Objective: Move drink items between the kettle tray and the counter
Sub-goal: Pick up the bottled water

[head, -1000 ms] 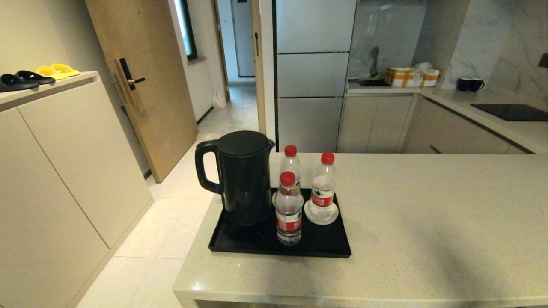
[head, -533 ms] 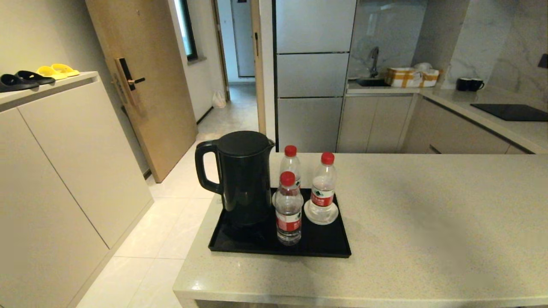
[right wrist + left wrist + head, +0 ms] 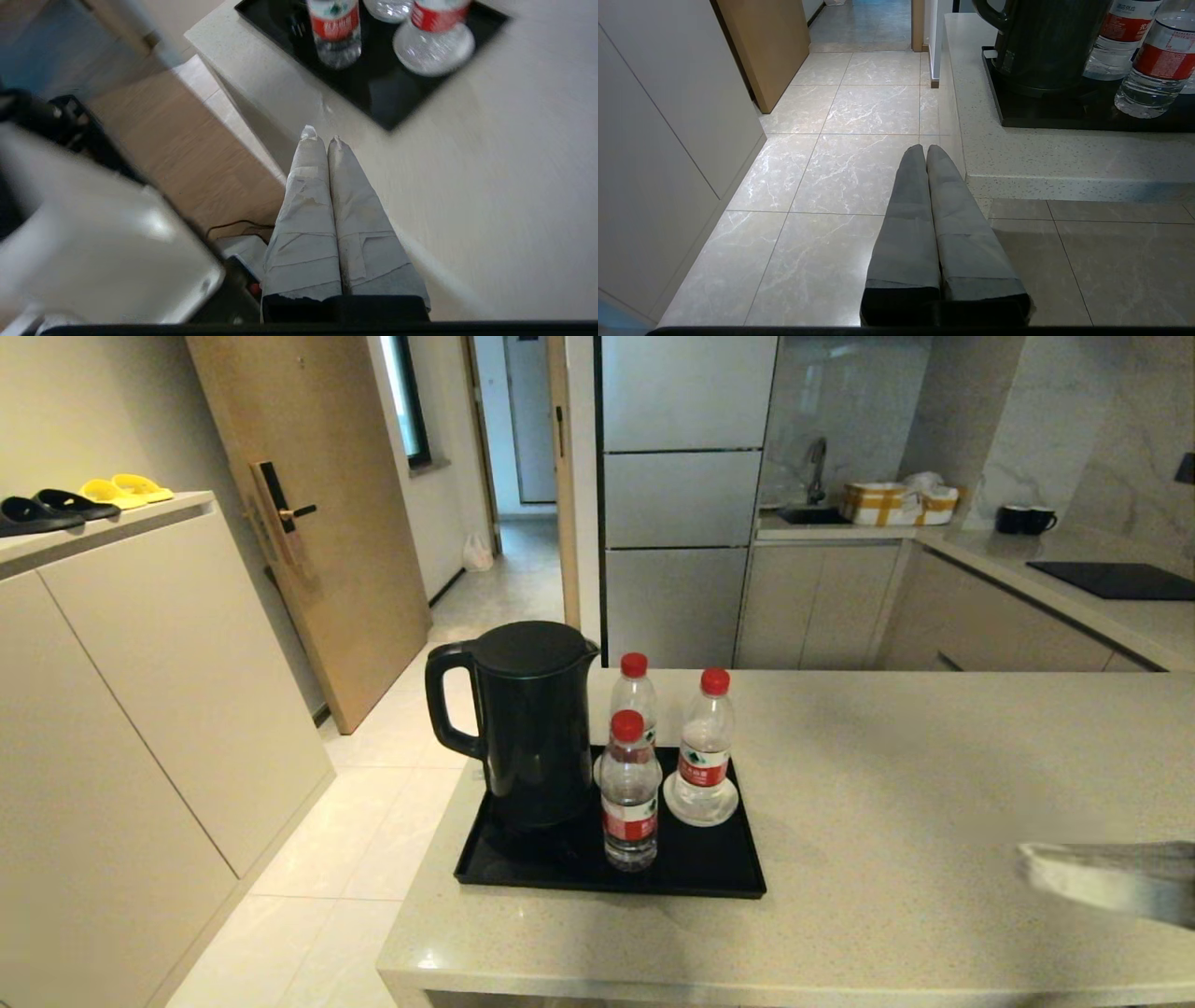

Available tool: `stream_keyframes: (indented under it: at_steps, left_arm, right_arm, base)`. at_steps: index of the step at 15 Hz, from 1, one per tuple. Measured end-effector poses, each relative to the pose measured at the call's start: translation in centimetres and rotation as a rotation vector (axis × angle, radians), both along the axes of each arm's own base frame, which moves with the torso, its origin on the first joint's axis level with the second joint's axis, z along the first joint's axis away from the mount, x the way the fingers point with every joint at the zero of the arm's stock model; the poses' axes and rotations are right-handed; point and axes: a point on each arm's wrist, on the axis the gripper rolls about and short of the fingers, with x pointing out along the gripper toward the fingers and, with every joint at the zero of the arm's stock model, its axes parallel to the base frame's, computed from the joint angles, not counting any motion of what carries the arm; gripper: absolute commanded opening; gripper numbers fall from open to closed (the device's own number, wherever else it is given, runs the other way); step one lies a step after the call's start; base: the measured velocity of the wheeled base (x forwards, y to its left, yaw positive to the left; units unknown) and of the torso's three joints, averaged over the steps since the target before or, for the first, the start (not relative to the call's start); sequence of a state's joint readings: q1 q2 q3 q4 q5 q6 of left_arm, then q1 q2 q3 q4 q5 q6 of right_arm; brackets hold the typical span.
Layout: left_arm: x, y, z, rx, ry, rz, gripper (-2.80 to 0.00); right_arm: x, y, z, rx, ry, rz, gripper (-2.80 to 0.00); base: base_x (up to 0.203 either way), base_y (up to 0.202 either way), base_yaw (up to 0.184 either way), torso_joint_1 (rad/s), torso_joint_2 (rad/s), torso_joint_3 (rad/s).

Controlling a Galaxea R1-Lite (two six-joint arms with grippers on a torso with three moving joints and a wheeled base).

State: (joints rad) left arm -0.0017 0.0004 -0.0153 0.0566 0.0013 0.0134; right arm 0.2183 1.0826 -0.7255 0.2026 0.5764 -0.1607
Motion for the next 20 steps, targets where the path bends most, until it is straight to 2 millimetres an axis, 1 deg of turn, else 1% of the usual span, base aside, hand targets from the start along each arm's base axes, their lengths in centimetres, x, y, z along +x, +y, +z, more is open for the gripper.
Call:
stream_keyframes:
  at_steps: [2,4,5,6,7,9,12,14,17,20]
  left_arm:
    - [0.0,0.0,0.0,0.000,0.000,0.001,-2.80]
    - [0.0,0.0,0.0,0.001,0.000,0.000,-2.80]
    - [0.0,0.0,0.0,0.000,0.000,0.000,-2.80]
    - [0.0,0.0,0.0,0.000,0.000,0.000,-2.80]
    - [0.0,0.0,0.0,0.000,0.000,0.000,-2.80]
    - [0.0,0.0,0.0,0.000,0.000,0.000,-2.80]
    - [0.0,0.0,0.0,0.000,0.000,0.000,-2.80]
    - [0.0,0.0,0.0,0.000,0.000,0.000,-2.80]
    - [0.0,0.0,0.0,0.000,0.000,0.000,-2.80]
    - [0.0,0.0,0.0,0.000,0.000,0.000,-2.80]
  right_arm:
    - [4.6,1.9,-1.0,0.020,-0.003,0.028,-2.80]
    - [7.8,3.8,-2.2,0.039,-0.017,0.076,-2.80]
    - [8.9,5.1,-2.9,0.042,-0.012,0.118,-2.80]
    - [9.4,6.2,-3.5,0.043,-0.005,0.156,0.00]
    - [9.7,7.3,-4.1,0.049,0.014,0.185,0.00]
    - [9.6,8.7,-4.5,0.080,0.065,0.211,0.00]
    - [8.9,10.0,-4.9,0.084,0.101,0.261,0.00]
    - [9.0,10.8,-5.6,0.078,0.113,0.288,0.00]
    - [10.6,12.2,-7.7,0.087,0.073,0.289,0.00]
    - [13.2,13.9,-9.7,0.131,-0.012,0.185,0.00]
  base:
    - [0.000,0.000,0.000,0.000,0.00,0.000]
    - [0.000,0.000,0.000,0.000,0.00,0.000]
    - [0.000,0.000,0.000,0.000,0.00,0.000]
    - [0.000,0.000,0.000,0.000,0.00,0.000]
    - [0.000,0.000,0.000,0.000,0.00,0.000]
    - [0.000,0.000,0.000,0.000,0.00,0.000]
    - [0.000,0.000,0.000,0.000,0.00,0.000]
    - [0.000,0.000,0.000,0.000,0.00,0.000]
    - [0.000,0.000,0.000,0.000,0.00,0.000]
    - [0.000,0.000,0.000,0.000,0.00,0.000]
